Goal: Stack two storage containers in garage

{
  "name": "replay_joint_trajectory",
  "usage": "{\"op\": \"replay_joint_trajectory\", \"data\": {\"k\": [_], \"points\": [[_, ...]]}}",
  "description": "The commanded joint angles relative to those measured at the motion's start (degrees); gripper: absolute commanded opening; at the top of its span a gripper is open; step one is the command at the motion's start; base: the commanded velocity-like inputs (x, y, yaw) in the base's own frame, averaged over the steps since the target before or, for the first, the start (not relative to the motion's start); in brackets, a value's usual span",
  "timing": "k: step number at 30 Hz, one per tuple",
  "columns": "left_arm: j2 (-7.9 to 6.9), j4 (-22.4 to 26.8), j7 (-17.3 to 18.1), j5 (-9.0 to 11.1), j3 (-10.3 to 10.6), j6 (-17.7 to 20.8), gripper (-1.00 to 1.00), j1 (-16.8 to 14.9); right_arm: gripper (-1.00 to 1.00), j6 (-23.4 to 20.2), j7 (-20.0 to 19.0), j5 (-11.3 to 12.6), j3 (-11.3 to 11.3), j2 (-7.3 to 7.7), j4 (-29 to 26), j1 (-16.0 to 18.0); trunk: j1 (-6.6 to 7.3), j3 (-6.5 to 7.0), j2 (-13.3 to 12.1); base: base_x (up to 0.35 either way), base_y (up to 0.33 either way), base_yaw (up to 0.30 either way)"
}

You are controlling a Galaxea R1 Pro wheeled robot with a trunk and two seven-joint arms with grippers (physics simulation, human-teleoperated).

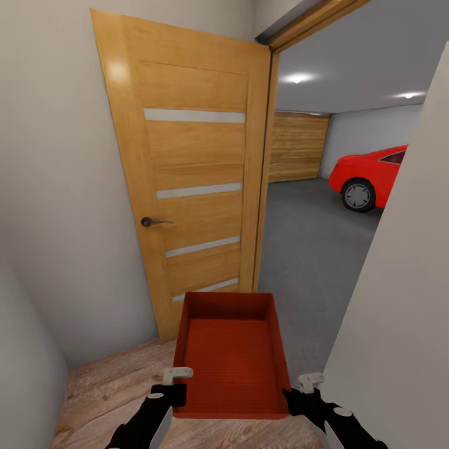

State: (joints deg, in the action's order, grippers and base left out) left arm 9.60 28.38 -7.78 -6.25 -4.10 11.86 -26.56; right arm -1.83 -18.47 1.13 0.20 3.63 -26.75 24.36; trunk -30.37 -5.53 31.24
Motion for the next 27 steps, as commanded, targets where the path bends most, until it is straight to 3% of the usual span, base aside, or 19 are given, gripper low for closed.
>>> {"op": "replay_joint_trajectory", "data": {"k": [1, 15, 27], "points": [[0.07, 2.3, -0.1, -0.7, -3.2, 0.4, -1.00, -0.1, -1.00, -0.2, -0.1, 0.2, 0.5, 0.06, -0.1, 0.0, -0.02, -0.10, 0.1, 0.000, 0.000, -0.270], [0.07, 2.3, -0.2, -0.7, -3.1, 0.4, -1.00, -0.1, -1.00, -0.2, -0.1, 0.2, 0.5, 0.06, -0.1, 0.0, -0.02, 0.14, 0.1, 0.011, 0.015, -0.258], [0.07, 2.3, -0.2, -0.7, -3.1, 0.5, -1.00, -0.1, -1.00, -0.2, -0.1, 0.2, 0.5, 0.06, -0.1, 0.0, -0.02, 0.15, 0.1, 0.158, 0.219, -0.017]]}}
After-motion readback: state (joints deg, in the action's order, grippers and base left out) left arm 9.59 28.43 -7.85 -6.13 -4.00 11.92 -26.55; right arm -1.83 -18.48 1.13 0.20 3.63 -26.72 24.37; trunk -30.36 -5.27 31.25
